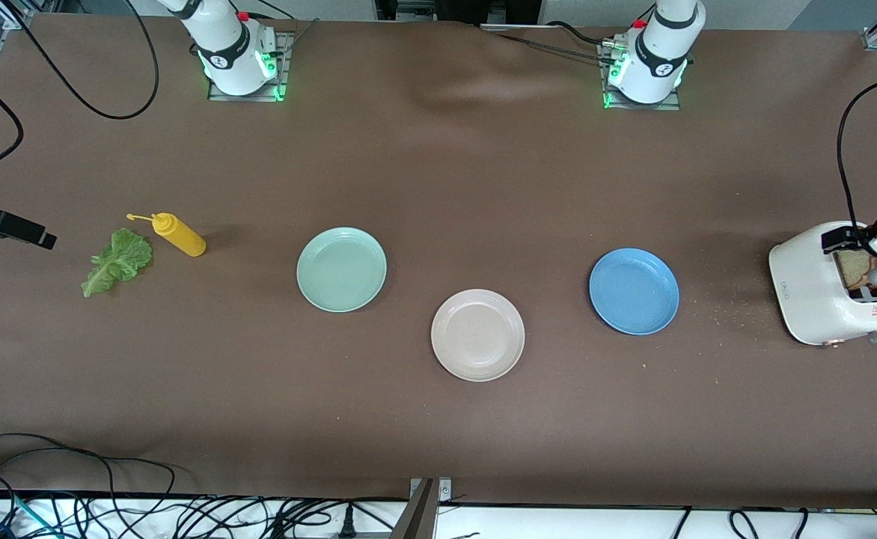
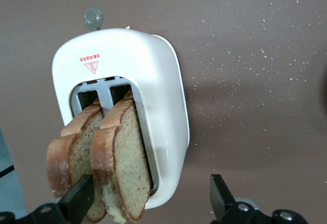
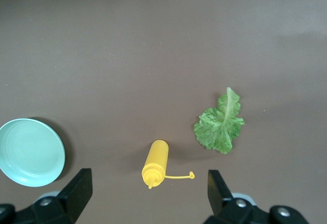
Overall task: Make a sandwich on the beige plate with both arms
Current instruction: 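Close the left gripper on the outer bread slice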
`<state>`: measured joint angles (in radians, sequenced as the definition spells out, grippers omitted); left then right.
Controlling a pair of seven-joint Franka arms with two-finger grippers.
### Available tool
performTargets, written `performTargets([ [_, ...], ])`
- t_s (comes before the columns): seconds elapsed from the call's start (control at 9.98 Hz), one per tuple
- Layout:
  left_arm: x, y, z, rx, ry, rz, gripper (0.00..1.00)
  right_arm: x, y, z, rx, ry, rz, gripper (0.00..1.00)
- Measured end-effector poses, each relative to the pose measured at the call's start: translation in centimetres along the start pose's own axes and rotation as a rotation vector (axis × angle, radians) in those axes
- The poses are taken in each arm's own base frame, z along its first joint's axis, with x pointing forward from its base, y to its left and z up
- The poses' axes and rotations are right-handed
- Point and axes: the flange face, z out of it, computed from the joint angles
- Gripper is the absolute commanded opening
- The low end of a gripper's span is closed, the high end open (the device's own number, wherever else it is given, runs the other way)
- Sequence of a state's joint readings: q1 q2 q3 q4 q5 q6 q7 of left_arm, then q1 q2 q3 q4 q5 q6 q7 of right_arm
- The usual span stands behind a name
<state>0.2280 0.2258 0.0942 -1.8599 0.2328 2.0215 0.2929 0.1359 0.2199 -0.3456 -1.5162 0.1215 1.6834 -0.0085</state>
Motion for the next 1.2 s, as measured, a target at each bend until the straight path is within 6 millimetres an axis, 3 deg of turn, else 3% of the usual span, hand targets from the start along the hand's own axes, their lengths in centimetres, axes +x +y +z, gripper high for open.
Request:
performTargets([
  [0.3, -0.7, -1.0, 0.2, 0.0, -0.007, -0.015, 1.0, 0.0, 0.0, 0.0, 0.0, 0.0, 0.0, 1.0],
  [0.8, -1.3, -0.8, 2.4, -0.006, -0.009, -0.015, 0.86, 0.0, 0.0, 0.0, 0.0, 0.0, 0.0, 1.0],
  [0.9, -1.6, -1.0, 3.0, -0.005, -0.004, -0.02, 0.72, 0.0, 0.0, 0.0, 0.0, 0.0, -0.001, 1.0],
  [1.2, -2.4, -2.2, 3.8, -0.005, -0.008, -0.04, 0.0, 0.0, 0.0, 0.0, 0.0, 0.0, -0.001, 1.0],
])
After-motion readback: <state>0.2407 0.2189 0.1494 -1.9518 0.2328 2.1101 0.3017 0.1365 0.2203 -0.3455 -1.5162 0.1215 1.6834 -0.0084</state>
